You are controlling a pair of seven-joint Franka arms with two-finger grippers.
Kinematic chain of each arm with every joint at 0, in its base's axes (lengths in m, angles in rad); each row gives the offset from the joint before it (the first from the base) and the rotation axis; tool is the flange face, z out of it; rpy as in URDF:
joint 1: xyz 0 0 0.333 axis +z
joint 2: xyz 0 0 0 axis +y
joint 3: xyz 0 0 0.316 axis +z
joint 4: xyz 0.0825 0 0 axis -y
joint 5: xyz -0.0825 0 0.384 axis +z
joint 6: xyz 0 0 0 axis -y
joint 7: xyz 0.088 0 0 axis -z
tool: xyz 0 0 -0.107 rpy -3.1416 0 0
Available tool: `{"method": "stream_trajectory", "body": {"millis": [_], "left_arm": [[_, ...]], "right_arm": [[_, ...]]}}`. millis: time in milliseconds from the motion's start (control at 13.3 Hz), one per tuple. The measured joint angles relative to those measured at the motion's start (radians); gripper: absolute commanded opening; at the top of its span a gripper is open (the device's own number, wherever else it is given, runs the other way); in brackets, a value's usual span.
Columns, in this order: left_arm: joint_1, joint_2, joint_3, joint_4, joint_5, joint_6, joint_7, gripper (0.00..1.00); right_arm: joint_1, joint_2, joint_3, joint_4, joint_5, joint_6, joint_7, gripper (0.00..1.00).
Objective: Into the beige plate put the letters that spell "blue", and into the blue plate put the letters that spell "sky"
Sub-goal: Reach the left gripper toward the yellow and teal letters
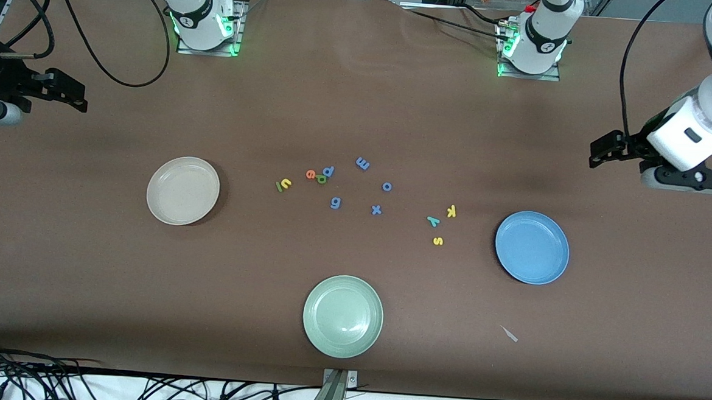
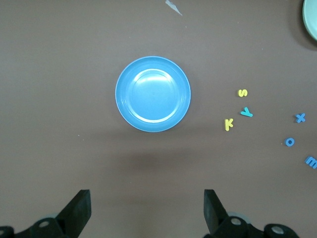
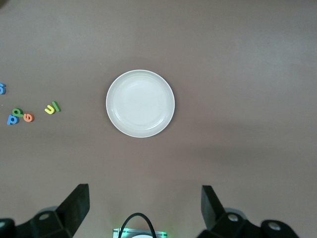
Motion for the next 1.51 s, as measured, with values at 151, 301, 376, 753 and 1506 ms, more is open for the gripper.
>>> {"method": "stream_trajectory", "body": {"millis": [151, 301, 376, 753, 1506], "left_arm": [[-0.007, 0.021, -0.011, 0.001, 0.000, -0.001, -0.023, 1.00], [-0.025, 0.052, -0.019, 0.001, -0.001, -0.001, -0.085, 1.00], [-0.036, 0.073, -0.025, 0.003, -0.001, 0.000, -0.120, 1.00], [-0.117, 0.284, -0.035, 0.133, -0.001, 0.011, -0.174, 1.00], [-0.206, 0.493, -0.057, 0.207, -0.001, 0.107, -0.358, 1.00]], "right_arm": [[-0.001, 0.003, -0.001, 0.000, 0.000, 0.000, 0.000, 1.00], [-0.001, 0.007, -0.001, 0.000, 0.000, 0.000, 0.000, 1.00], [-0.001, 0.007, -0.001, 0.000, 0.000, 0.001, 0.000, 1.00], [-0.001, 0.008, -0.001, 0.002, 0.000, 0.001, 0.001, 1.00], [0.055, 0.060, 0.021, 0.000, -0.002, -0.014, 0.009, 1.00]]}}
